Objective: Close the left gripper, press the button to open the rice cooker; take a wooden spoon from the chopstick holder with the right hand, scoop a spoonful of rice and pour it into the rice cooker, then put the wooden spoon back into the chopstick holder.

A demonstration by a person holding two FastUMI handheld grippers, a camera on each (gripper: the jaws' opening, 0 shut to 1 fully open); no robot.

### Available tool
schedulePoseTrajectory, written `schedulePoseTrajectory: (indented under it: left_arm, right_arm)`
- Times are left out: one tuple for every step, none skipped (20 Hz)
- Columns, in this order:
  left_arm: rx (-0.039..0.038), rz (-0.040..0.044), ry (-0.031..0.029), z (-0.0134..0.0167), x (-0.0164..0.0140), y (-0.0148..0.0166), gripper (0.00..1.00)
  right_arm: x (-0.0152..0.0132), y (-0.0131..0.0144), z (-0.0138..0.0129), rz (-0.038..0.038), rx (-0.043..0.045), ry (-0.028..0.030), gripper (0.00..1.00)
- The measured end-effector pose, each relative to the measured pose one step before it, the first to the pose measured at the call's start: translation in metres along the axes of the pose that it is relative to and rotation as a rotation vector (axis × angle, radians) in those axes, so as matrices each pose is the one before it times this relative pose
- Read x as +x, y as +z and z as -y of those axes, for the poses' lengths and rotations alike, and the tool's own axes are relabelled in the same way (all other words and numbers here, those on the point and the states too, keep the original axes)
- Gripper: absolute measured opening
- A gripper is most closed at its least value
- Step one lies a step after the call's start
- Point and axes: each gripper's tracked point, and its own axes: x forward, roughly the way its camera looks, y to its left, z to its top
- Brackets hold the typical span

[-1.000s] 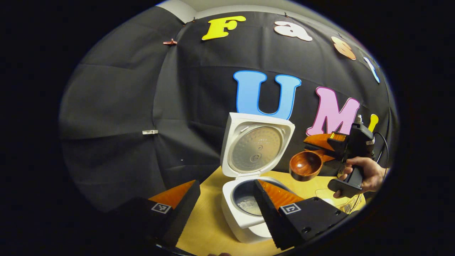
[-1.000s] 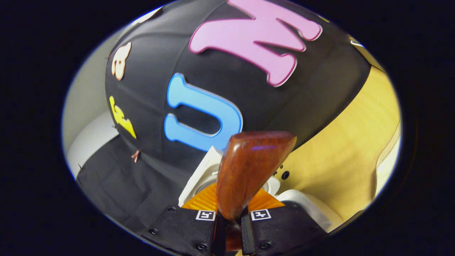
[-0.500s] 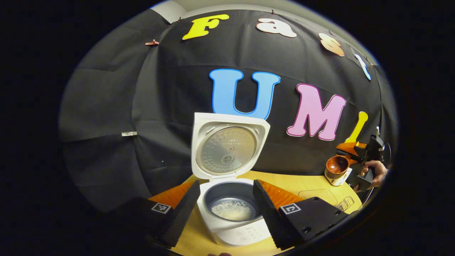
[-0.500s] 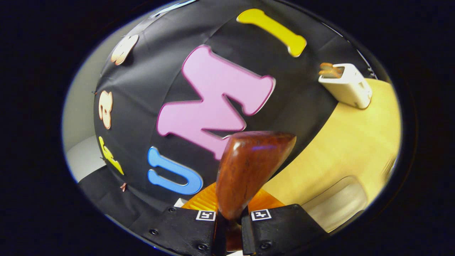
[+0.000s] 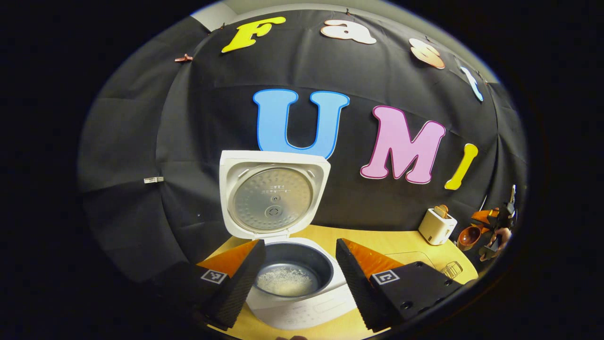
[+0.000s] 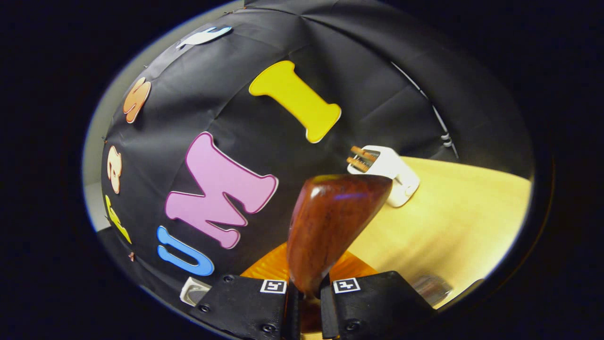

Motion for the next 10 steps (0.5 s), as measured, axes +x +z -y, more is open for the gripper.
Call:
schedulePoseTrajectory:
  left_arm:
    - [0.00404, -0.00179, -0.00257, 0.00374, 0.00109, 0.00127, 0.95]
    - [0.00081, -0.00298, -0.00363, 0.00279, 0.0005, -0.00003, 0.95]
    - [-0.00011, -0.00176, -0.00199, 0.00287, 0.00091, 0.00079, 0.95]
    - [0.0009, -0.00331, -0.00052, 0.00198, 0.00098, 0.0005, 0.95]
    - [0.00197, -0.00149, -0.00077, 0.00198, 0.00067, 0.00167, 0.95]
    - [0.00213, -0.00248, -0.00339, 0.00232, 0.00074, 0.00004, 0.95]
    - [-0.00045, -0.00473, -0.00412, 0.00237, -0.00014, 0.00109, 0.95]
    - [0.00075, -0.00253, 0.0008, 0.00081, 0.00067, 0.00043, 0.95]
    - [0.00375, -0.00085, 0.0039, -0.00037, -0.00121, 0.00184, 0.95]
    - [0.00402, -0.00229, 0.00466, 0.00018, -0.00046, 0.00093, 0.95]
  right_arm:
    - [-0.00358, 0.0016, 0.0147, -0.00234, -0.0343, -0.01807, 0.21]
    - [-0.00199, -0.00059, 0.01157, -0.00644, -0.03465, -0.01519, 0.21]
    - [-0.00074, -0.00112, 0.01136, -0.00222, -0.02929, -0.01569, 0.21]
    - [0.00101, -0.00367, 0.00565, -0.00654, -0.02299, -0.01101, 0.21]
    - [0.00164, -0.00334, 0.00735, -0.00878, -0.0211, -0.00967, 0.21]
    - [0.00224, -0.00612, 0.00778, -0.00645, -0.02294, -0.00934, 0.21]
    - [0.00276, -0.00594, 0.00573, -0.00954, -0.02202, -0.00302, 0.21]
    - [0.0028, -0.00713, 0.00222, -0.01059, -0.02948, -0.00316, 0.21]
    - [0.00293, -0.00537, 0.00318, -0.00994, -0.03351, -0.00438, 0.21]
    - [0.00289, -0.0095, 0.00358, -0.01443, -0.03919, -0.00501, 0.21]
